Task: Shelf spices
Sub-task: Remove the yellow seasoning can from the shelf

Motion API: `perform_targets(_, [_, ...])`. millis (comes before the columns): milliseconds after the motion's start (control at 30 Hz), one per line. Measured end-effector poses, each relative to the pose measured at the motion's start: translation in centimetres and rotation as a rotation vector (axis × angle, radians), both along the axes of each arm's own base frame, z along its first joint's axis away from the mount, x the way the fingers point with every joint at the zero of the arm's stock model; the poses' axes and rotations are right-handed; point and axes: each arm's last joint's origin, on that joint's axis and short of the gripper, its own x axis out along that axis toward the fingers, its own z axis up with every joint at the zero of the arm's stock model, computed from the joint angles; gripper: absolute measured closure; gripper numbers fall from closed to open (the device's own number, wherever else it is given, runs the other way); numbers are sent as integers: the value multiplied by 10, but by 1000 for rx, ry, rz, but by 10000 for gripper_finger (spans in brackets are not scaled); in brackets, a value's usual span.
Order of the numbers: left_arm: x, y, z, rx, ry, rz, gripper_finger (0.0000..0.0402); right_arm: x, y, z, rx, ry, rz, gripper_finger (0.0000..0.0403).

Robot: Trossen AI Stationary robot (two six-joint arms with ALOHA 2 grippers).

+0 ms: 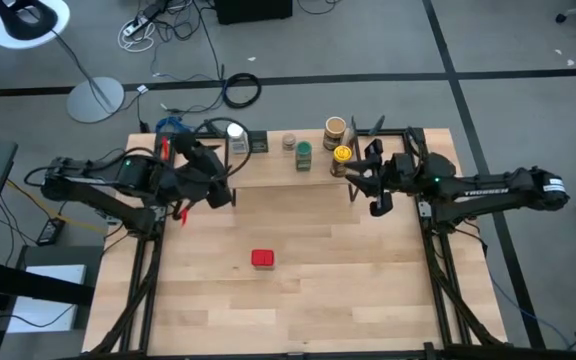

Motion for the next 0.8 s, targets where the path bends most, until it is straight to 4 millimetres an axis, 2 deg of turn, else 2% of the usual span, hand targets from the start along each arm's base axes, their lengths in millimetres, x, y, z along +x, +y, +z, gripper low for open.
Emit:
perform_targets(133, [-8, 7, 6, -12, -54, 39, 142, 6, 6, 9, -40, 97, -116, 185])
perform_targets(300, [-22, 14, 15, -45, -142, 69, 123, 10, 15, 16, -24, 330, -321, 90])
perform_targets(400, [-28, 17, 19, -48, -169, 82, 104, 7, 18, 23, 33, 415, -455, 57])
perform_targets(533, [-32, 18, 21, -34, -188, 104, 84, 7, 21, 21, 78, 467, -527, 50])
perform_targets(800, [-34, 24, 23, -6, -209, 165, 70, 22, 12, -3, 180, 569, -681, 74])
